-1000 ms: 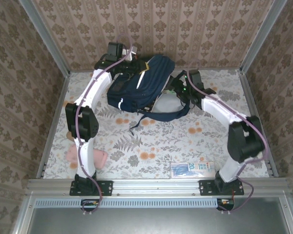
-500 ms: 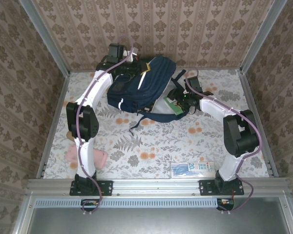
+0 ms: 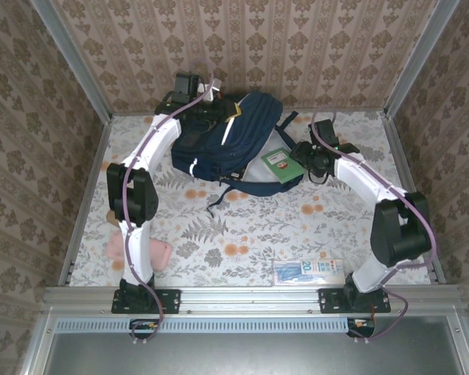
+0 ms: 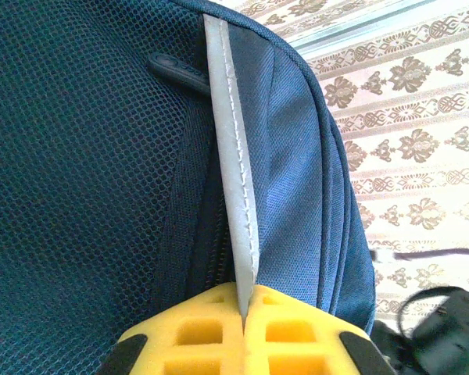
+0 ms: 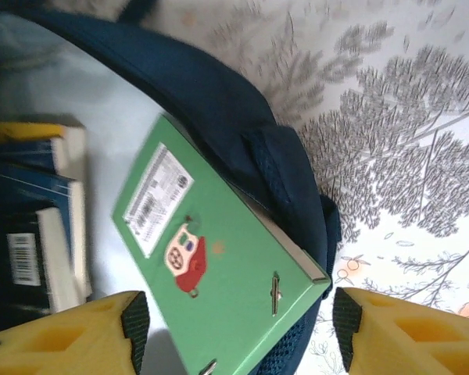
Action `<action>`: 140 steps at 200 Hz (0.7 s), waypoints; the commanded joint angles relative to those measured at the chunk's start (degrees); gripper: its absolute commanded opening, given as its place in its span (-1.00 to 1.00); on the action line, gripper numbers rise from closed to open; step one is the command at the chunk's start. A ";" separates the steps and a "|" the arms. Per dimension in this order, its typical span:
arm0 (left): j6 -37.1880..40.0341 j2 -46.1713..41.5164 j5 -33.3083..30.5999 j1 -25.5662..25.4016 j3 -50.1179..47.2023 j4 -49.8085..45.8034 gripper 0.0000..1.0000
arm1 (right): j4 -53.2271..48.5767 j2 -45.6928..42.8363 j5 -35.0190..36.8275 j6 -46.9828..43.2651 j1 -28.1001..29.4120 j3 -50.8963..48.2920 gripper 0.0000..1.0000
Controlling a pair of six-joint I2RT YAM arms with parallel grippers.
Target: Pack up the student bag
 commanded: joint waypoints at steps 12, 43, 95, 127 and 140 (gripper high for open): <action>-1.20 -1.63 1.87 0.45 1.38 3.69 -1.00 | -1.36 5.04 -6.40 2.94 0.65 2.65 0.18; -1.31 -1.63 1.92 0.30 1.26 3.82 -1.00 | 2.22 8.39 -12.81 4.80 2.46 4.89 0.05; -0.90 -1.12 1.99 -0.42 0.52 3.64 -1.00 | -0.07 14.06 -14.77 1.44 5.33 14.23 -0.17; 1.69 0.53 0.38 -1.42 0.81 0.58 -1.00 | -13.27 4.06 -2.61 -4.19 5.32 11.98 0.29; 3.39 1.15 -0.65 -2.44 0.85 -0.99 -1.00 | -16.99 -2.72 1.34 -5.05 5.21 6.75 0.50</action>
